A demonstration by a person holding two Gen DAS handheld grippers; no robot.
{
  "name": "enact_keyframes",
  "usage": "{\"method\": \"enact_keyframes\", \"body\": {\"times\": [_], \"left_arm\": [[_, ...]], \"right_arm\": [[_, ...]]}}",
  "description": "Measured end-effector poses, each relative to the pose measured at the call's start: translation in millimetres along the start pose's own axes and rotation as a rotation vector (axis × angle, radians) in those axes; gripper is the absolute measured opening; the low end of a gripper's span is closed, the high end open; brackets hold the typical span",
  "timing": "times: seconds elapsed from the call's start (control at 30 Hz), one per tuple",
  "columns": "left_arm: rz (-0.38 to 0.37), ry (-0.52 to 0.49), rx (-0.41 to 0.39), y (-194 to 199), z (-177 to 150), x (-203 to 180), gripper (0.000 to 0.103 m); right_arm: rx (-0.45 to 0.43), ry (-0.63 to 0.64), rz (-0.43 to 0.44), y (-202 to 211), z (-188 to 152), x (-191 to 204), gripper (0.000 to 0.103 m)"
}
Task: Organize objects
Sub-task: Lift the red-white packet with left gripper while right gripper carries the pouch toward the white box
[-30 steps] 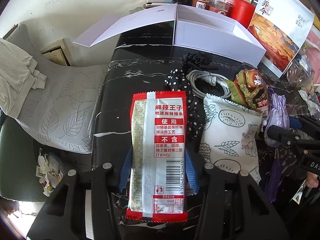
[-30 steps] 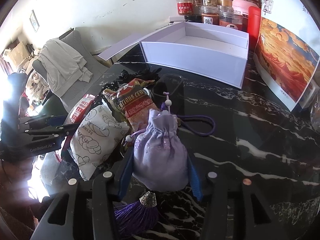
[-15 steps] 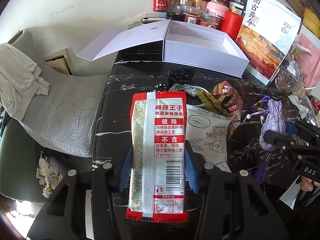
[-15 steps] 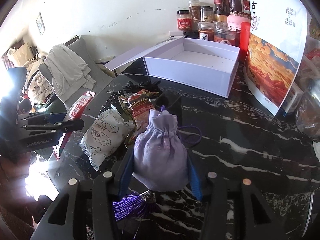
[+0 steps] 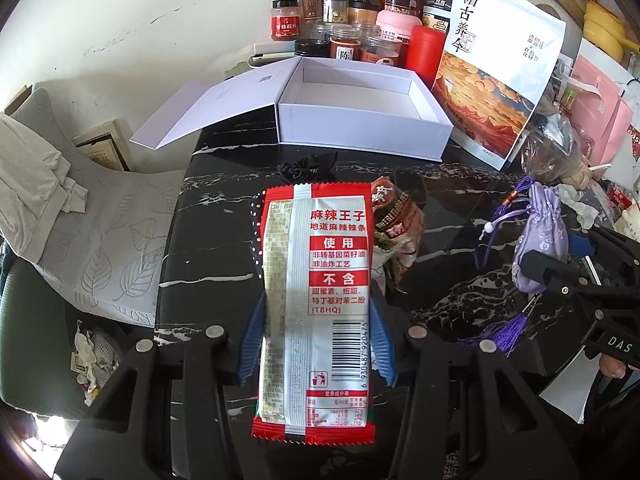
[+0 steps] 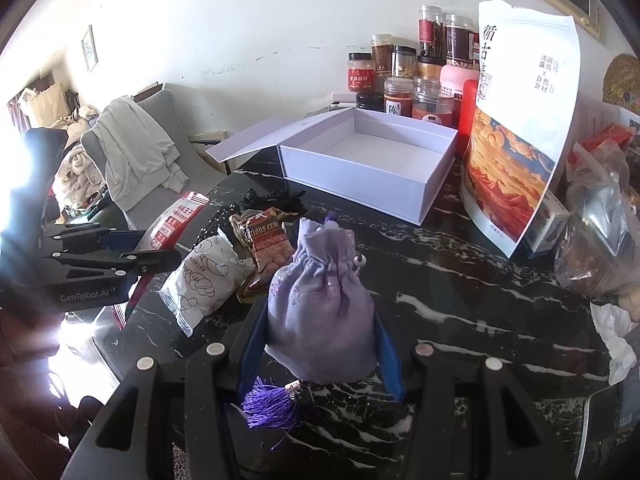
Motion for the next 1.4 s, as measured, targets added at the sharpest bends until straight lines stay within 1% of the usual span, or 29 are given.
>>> {"method": "enact_keyframes", "body": {"times": [0.17,0.4,0.77,1.1,1.4], "left_arm": [[-0.014,-0.018,-0.012,3.0,11.2,-13.2,0.045],[-0.028,-0.046,-0.045,11.5,36.1,-28.1,0.045],[-0.040,-0.091,-0.079,10.2,79.9,-45.2,0.045],[-0.045,-0.123,-0.085,-6.8,122.1,-46.6,0.045],[-0.061,-0.130,-0.064,-38.0,152.1,-43.1,0.045]], "right_arm": [[-0.020,0.017,-0.009,10.1,8.5,-4.5,0.050],[-0.050,0.039,-0.027,19.3,25.6,-13.2,0.050],[-0.085,0.068,-0.048,16.8,59.0,-32.0,0.050],[-0.093,0.091,-0.045,0.6,92.2,-39.9,0.050],[-0.090,0.104,-0.048,-25.5,120.4,-46.8,0.050]]}}
Point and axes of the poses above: each gripper's, at about its wrist camera, not at the fingertips, and y roughly against the way its jaws point, x to its left, z to its top, the point moved 10 cm from there along -y, roughly the way its jaws point, and after that the axes turned 4 degrees about -y, right-handed, at the moved point
